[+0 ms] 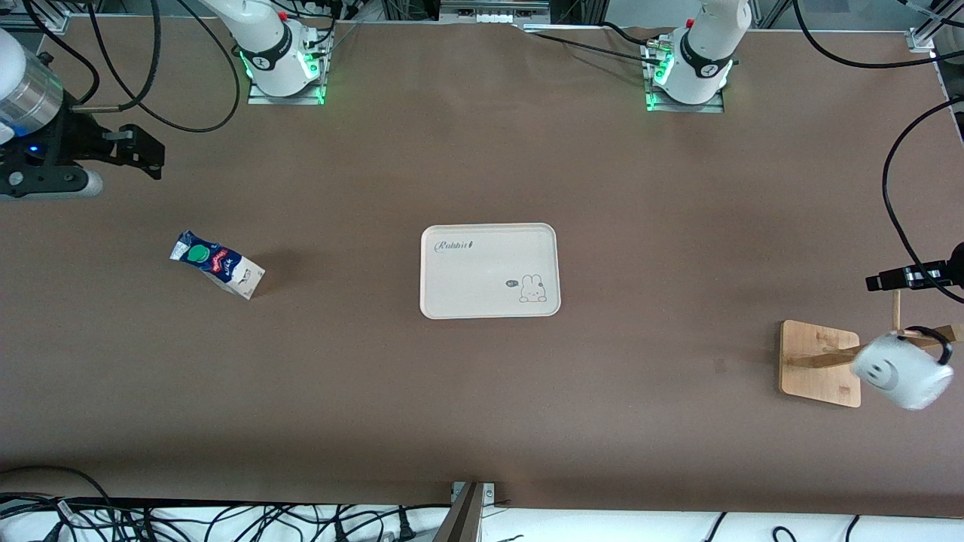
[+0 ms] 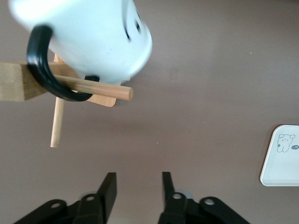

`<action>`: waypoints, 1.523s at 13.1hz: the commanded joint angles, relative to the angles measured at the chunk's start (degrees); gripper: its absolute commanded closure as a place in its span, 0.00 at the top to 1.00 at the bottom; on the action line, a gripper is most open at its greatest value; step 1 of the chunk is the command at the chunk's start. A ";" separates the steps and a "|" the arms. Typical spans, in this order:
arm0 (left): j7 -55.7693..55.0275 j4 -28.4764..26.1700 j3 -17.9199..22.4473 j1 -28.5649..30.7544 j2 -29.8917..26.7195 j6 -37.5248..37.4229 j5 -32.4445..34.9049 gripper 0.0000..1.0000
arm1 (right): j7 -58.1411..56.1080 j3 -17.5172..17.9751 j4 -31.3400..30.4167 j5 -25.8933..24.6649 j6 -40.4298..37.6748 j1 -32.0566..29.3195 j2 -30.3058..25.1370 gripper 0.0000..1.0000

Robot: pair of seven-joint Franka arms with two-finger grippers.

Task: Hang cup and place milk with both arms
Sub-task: 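Open the left gripper and draw it back from the stand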

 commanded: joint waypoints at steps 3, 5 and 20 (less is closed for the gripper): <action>-2.01 0.20 -0.54 -5.92 -3.59 -5.96 3.97 1.00 | 8.76 -4.89 -2.88 7.28 3.00 -2.33 -0.51 1.00; -2.44 0.20 -0.63 -9.61 -4.82 -6.59 8.54 1.00 | 8.41 -5.07 -2.46 7.29 3.63 -2.33 0.01 1.00; -3.15 -34.95 16.83 -25.68 -29.08 18.19 4.51 1.00 | 1.38 -4.55 -7.74 7.82 9.52 -6.90 -1.75 1.00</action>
